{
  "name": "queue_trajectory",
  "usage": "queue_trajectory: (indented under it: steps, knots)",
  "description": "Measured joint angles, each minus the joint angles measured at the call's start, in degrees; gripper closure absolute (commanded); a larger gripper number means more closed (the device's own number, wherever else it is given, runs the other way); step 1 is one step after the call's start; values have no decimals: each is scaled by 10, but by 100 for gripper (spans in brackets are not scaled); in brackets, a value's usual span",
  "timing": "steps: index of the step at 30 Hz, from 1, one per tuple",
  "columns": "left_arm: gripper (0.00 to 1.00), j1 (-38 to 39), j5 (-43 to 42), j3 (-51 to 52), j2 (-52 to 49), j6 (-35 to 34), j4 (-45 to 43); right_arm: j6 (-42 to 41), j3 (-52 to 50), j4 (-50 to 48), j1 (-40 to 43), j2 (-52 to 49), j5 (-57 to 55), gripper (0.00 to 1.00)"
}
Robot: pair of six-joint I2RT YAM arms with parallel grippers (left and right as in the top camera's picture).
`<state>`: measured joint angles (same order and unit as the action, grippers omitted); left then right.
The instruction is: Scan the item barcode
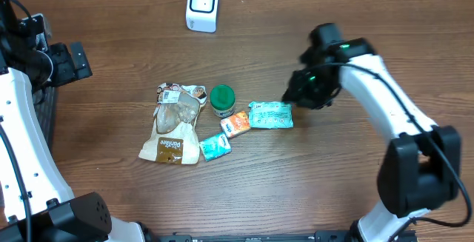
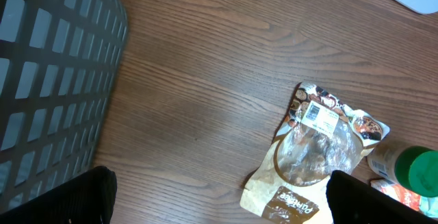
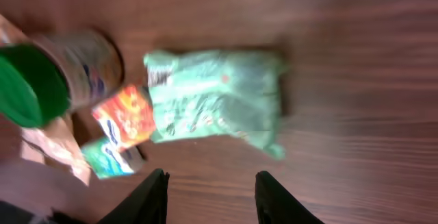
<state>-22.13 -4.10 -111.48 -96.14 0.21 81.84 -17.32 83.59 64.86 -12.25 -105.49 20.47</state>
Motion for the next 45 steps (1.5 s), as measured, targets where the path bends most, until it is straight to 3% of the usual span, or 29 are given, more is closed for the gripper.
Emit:
queue_trajectory:
  steps: [10,24,32,38,45]
  knots:
    - [0,0,0,0,0,0,0,16,-82,-101,43,0,27,55]
    - [1,0,0,0,0,0,0,-13,-219,-290,40,-10,98,56]
    - [0,0,0,0,0,0,0,-68,-241,-354,-1,-29,115,64]
    - [0,0,0,0,0,0,0,-114,-239,-401,-34,-54,139,94]
    - [0,0,0,0,0,0,0,-129,-238,-399,-18,-56,162,96]
